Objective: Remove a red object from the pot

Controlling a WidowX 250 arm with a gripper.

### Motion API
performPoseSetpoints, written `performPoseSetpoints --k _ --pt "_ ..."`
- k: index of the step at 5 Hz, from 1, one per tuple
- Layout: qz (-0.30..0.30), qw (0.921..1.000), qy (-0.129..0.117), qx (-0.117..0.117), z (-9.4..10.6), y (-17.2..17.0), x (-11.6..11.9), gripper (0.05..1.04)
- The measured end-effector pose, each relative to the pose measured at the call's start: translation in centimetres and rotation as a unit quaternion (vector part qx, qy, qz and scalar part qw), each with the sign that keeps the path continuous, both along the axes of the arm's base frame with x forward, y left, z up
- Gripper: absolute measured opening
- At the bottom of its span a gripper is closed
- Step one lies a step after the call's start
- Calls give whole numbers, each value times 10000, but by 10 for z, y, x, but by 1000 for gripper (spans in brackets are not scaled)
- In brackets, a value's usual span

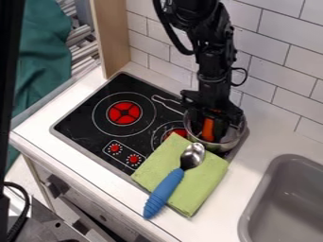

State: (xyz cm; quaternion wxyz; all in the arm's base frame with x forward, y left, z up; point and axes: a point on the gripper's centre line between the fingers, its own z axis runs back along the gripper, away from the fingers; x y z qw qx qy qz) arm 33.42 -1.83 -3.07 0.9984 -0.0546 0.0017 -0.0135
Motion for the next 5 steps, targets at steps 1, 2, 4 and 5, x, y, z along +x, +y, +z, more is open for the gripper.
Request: performPoseSetpoints --k 1,2,4,5 --pt "-164 9984 -535 94 31 1 5 496" --pt "-124 9961 -787 384 63 10 -1 496" --pt "475 9950 -761 438 72 61 -11 496" --pt "817 9942 -649 269 54 95 -5 496"
